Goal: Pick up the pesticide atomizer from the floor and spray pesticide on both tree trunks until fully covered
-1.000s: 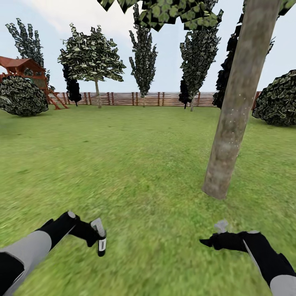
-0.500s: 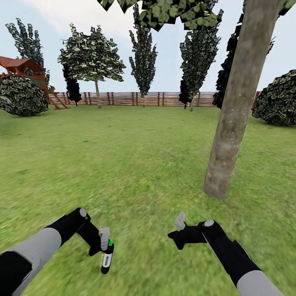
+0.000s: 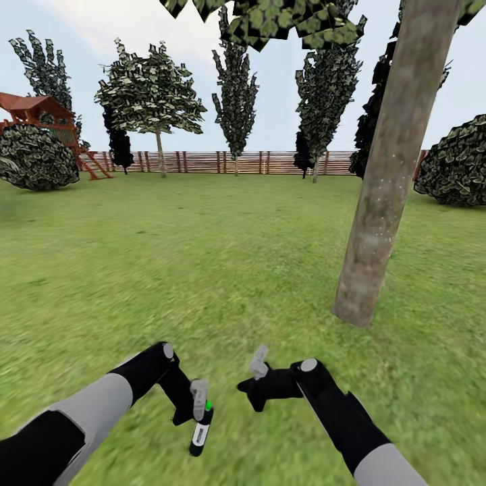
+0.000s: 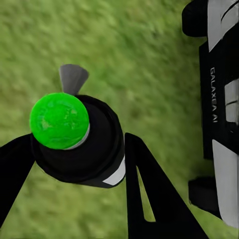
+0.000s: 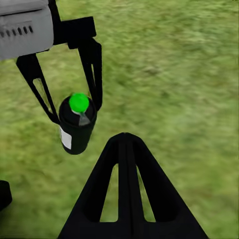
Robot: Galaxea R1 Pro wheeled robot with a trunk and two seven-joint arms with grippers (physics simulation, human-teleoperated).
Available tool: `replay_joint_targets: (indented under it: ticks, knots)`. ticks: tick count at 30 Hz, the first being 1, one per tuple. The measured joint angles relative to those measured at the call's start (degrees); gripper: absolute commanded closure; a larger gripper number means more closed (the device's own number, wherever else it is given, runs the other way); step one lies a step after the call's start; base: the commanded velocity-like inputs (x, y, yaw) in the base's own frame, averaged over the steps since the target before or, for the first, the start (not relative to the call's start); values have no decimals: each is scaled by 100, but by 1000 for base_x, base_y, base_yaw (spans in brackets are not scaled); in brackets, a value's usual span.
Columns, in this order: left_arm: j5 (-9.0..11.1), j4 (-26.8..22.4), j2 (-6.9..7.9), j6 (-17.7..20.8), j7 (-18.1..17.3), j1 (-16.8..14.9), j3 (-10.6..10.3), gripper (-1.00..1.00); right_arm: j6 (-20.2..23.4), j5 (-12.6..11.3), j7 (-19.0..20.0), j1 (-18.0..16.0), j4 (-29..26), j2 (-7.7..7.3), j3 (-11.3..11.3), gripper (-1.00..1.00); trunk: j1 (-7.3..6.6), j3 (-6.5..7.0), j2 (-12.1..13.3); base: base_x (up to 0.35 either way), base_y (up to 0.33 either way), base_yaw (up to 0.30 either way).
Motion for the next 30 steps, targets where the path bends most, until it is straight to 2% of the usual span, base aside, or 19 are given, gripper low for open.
replay_joint_targets:
  ticks: [5, 9, 15, 21, 30]
  knots:
    - [-5, -37, -218, 169, -1, -1, -1, 100, -1, 1, 0, 0, -2, 16, 57, 100, 0, 0, 0, 0, 0, 0]
    - [-4, -49, -299, 183, -1, -6, 0, 100, -1, 1, 0, 0, -2, 18, 62, 100, 0, 0, 0, 0, 0, 0]
    - [-3, -52, -531, 190, -1, -21, 1, 100, -1, 0, 0, 0, -2, 18, 67, 100, 0, 0, 0, 0, 0, 0]
    - [-4, -313, -559, 320, -10, -29, -2, 100, -1, 1, 0, 0, -3, 16, 80, 100, 0, 0, 0, 0, 0, 0]
    - [-4, -333, -557, 350, -98, -105, -1, 100, -1, 1, 0, 0, -2, 14, 82, 100, 0, 0, 0, 0, 0, 0]
